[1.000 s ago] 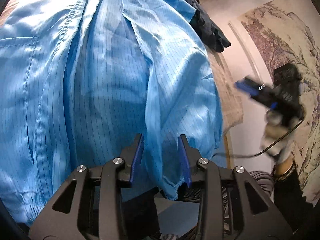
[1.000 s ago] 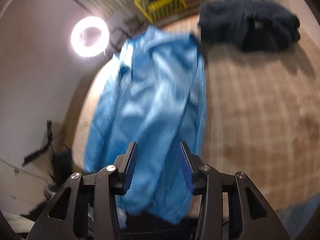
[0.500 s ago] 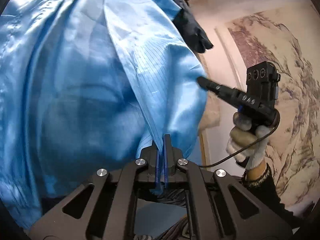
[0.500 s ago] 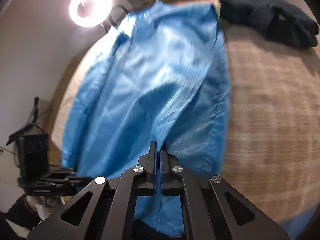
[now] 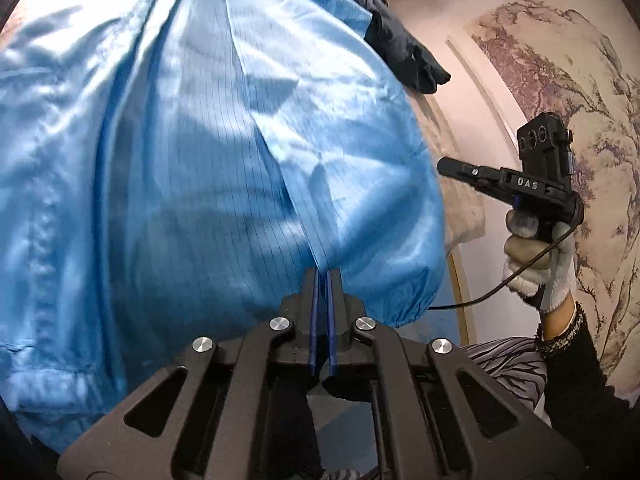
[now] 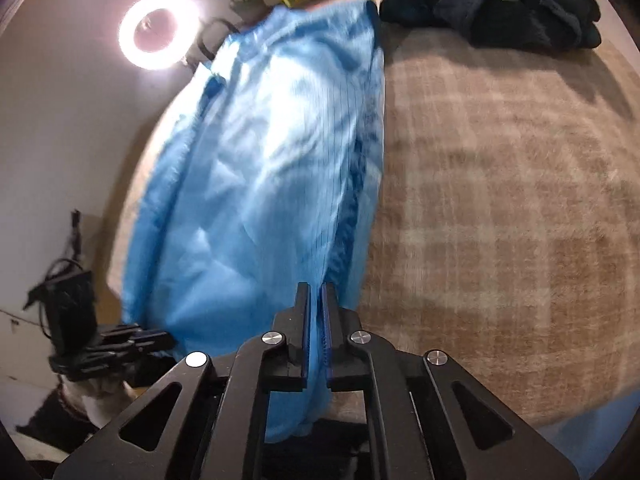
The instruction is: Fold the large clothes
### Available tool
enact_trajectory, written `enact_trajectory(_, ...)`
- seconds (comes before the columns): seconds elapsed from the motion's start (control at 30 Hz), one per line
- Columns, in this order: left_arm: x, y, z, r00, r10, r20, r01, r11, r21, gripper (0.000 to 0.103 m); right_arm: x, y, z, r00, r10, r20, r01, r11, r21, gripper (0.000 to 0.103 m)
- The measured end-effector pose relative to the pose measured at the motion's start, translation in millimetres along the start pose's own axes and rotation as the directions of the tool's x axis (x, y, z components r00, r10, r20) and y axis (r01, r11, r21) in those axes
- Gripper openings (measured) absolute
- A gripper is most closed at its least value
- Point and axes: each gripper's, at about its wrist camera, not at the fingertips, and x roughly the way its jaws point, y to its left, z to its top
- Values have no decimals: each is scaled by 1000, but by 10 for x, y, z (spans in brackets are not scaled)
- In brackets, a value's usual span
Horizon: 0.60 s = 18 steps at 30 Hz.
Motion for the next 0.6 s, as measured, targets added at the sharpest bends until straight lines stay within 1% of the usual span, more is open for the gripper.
enact_trajectory(0.07, -73, -68, -15, 999, 48, 8, -48, 998, 34, 1, -113, 7, 68, 999, 1, 43, -1, 1000, -12, 13)
enact_trajectory(0.1, -139, -117, -19, 997, 67, 24, -68, 996, 54, 1, -178, 3, 131, 997, 5, 73, -4, 1000, -18, 24)
enact_trajectory(0.13, -194, -152, -26, 997, 70, 38, -73, 995, 68, 1, -235, -3, 199, 994, 14, 104, -11, 1000, -22, 35)
enact_trajectory(0.2, -234, -318, 3, 996, 70, 62, -77, 990, 115, 1, -261, 18, 358, 988, 24, 153, -20, 999, -28, 45)
enact_trajectory(0.3, -126, -596, 56, 996, 57, 72, -70, 978, 197, 1, -254, -31, 701, 975, 21, 221, -19, 1000, -11, 45)
enact_trajectory(0.4, 165, -758, 117, 999, 33, 31, -39, 972, 230, 1, -96, -130, 1120, 966, 16, 258, -22, 1000, 21, 45)
enact_trajectory(0.47, 326, -785, 121, 999, 34, -1, -33, 968, 248, 1, 33, -179, 1307, 967, 15, 255, -23, 999, 25, 47)
enact_trajectory(0.53, 517, -776, 112, 998, 33, -50, -19, 966, 258, 1, 175, -270, 1458, 969, 12, 248, -20, 999, 31, 58)
enact_trajectory(0.6, 661, -738, 86, 995, 49, -85, -24, 961, 275, 1, 365, -377, 1625, 971, 12, 237, -25, 998, 55, 59)
